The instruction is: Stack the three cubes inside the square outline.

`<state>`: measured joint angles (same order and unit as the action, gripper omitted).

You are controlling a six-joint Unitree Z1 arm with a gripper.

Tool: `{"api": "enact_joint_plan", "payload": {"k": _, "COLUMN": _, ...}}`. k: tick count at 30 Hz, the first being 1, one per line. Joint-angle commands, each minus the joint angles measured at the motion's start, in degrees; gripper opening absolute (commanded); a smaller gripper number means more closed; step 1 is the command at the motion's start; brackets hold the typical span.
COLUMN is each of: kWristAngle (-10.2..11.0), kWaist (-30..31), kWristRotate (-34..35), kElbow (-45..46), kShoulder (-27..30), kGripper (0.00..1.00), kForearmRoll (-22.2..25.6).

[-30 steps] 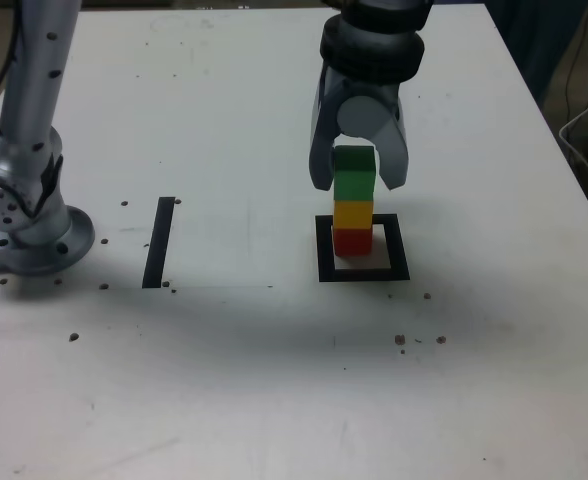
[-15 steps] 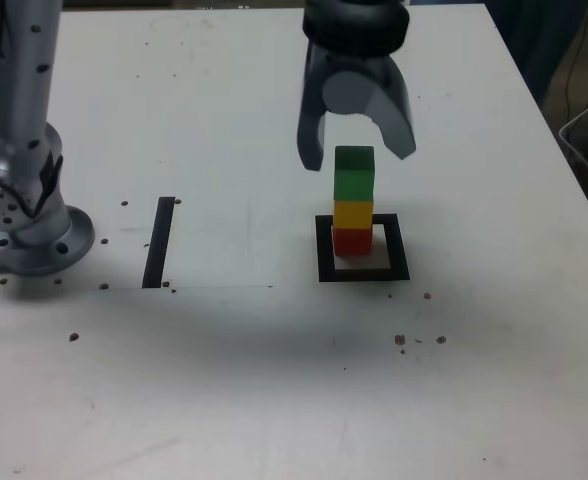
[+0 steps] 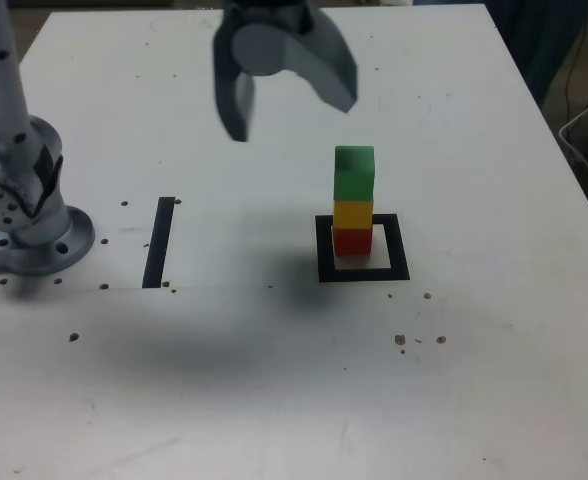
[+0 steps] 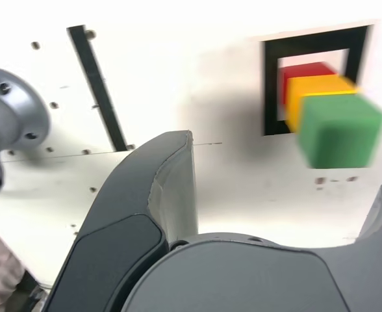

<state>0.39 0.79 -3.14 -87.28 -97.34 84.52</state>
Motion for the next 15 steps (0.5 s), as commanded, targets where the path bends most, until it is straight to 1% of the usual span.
{"api": "enact_joint_plan", "payload": {"k": 1, "kWristAngle": -0.23, "kWaist": -0.1, "kWristRotate": -0.11, "kElbow": 3.5, "kShoulder": 1.72, "kGripper": 0.99, "kForearmRoll": -0.78}}
{"api": "enact_joint_plan", "payload": {"k": 5, "kWristAngle": -0.2, "kWaist": -0.36, "kWristRotate": -0.11, "kElbow": 11.7, "kShoulder": 4.15, "kGripper": 0.99, "kForearmRoll": -3.96}}
{"api": "enact_joint_plan", "payload": {"k": 10, "kWristAngle": 0.37, "kWaist": -0.98, "kWristRotate": -0.11, "kElbow": 22.96, "kShoulder": 8.14, "kGripper": 0.99, "kForearmRoll": -10.41}}
{"api": "enact_joint_plan", "payload": {"k": 15, "kWristAngle": 1.25, "kWaist": -2.25, "kWristRotate": -0.02, "kElbow": 30.98, "kShoulder": 11.13, "kGripper": 0.99, "kForearmRoll": -13.39}}
